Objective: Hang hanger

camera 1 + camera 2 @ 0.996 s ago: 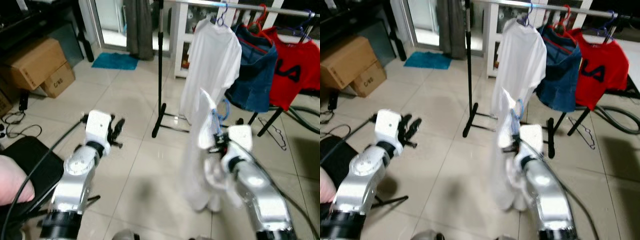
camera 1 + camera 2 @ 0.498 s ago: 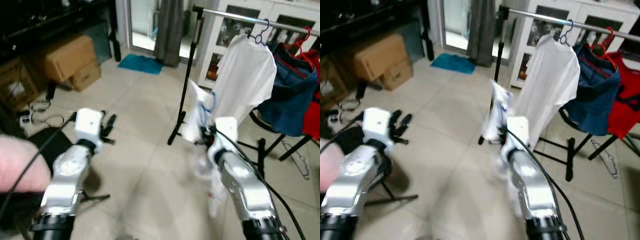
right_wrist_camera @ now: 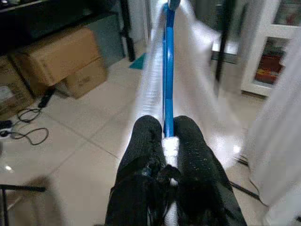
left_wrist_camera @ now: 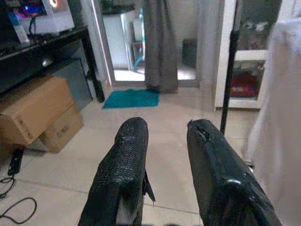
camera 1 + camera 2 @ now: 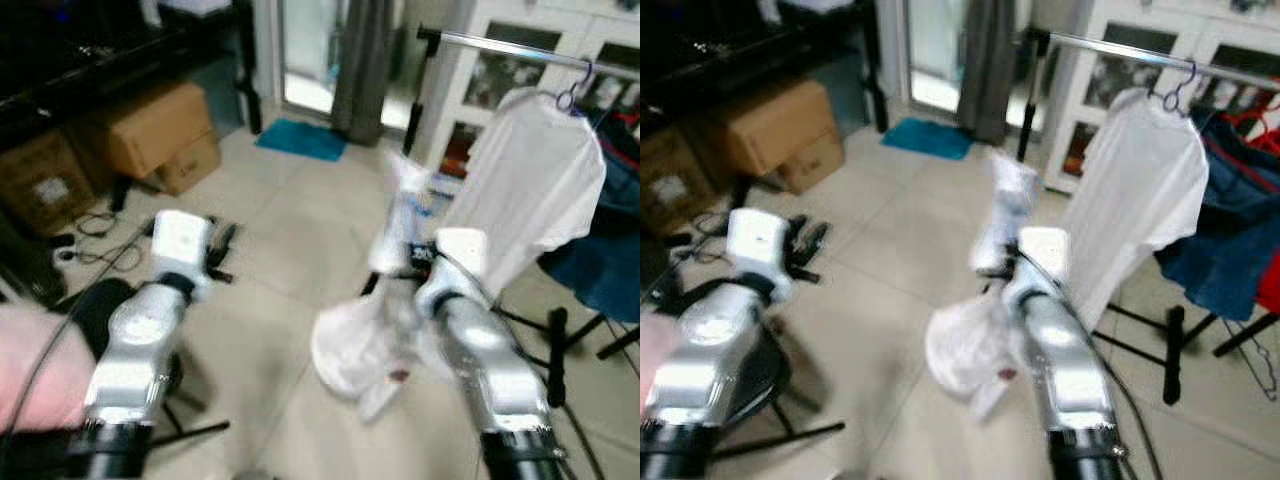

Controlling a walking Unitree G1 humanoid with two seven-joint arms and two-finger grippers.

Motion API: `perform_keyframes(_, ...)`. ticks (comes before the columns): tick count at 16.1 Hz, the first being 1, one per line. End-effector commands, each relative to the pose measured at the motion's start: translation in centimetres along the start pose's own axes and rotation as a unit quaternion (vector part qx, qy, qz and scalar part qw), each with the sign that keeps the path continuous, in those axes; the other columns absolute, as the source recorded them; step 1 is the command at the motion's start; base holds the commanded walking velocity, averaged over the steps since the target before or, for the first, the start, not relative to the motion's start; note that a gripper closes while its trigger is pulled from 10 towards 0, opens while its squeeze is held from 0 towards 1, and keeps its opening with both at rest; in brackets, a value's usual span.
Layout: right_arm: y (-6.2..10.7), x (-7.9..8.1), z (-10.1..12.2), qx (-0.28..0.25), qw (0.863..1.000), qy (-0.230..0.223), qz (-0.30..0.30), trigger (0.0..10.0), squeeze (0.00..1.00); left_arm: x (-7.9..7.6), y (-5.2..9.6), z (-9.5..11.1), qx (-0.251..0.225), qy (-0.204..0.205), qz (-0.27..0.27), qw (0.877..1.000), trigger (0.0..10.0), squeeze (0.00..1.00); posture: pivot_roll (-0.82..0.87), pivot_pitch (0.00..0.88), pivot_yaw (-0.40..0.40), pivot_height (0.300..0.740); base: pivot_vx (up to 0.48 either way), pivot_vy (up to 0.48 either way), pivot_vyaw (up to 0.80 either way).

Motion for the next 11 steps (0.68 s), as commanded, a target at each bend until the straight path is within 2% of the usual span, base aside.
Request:
perform_keyframes(1, 0.0, -1.2, 1.0, -0.018, 1.000, 0.006, -0.019, 10.0, 0.00, -1.2, -0.4, 0.6, -0.010, 0.003, -0.022, 1.000, 10.0, 0.00, 0.05, 0.000, 0.003, 0.740, 0.472, 0.000, 0.00)
perform_keyframes(4, -0.1, -1.0, 1.0, -0.016, 1.000, 0.007, -0.013, 10.0, 0.00, -1.3, -0.6, 0.9, -0.014, 0.002, -0.025, 1.000, 10.0, 0.00, 0.05, 0.000, -0.001, 0.740, 0.477, 0.000, -0.76)
perform_keyframes(7, -0.5, -0.2, 1.0, -0.015, 1.000, 0.009, 0.001, 10.0, 0.00, -1.0, -0.7, 1.0, -0.016, -0.004, -0.025, 1.000, 10.0, 0.00, 0.06, 0.000, -0.001, 0.740, 0.480, 0.000, 0.00)
perform_keyframes(11, -0.7, -0.2, 1.3, -0.016, 1.000, 0.010, -0.005, 10.0, 0.00, -1.2, -0.8, 1.2, -0.018, -0.008, -0.033, 0.999, 10.0, 0.00, 0.07, 0.000, 0.004, 0.740, 0.480, 0.000, 0.00)
Point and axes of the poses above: a point about 5 cm out from each wrist's last joint towards the gripper, its own y axis pointing back from the gripper into the wrist, its own z axis along the axis of the wrist's last joint, x = y × z, the point moved 3 cm from there along -y, pointing out of the wrist towards the gripper, and after that the axes turned 6 degrees about -y, right-handed, at the moved point
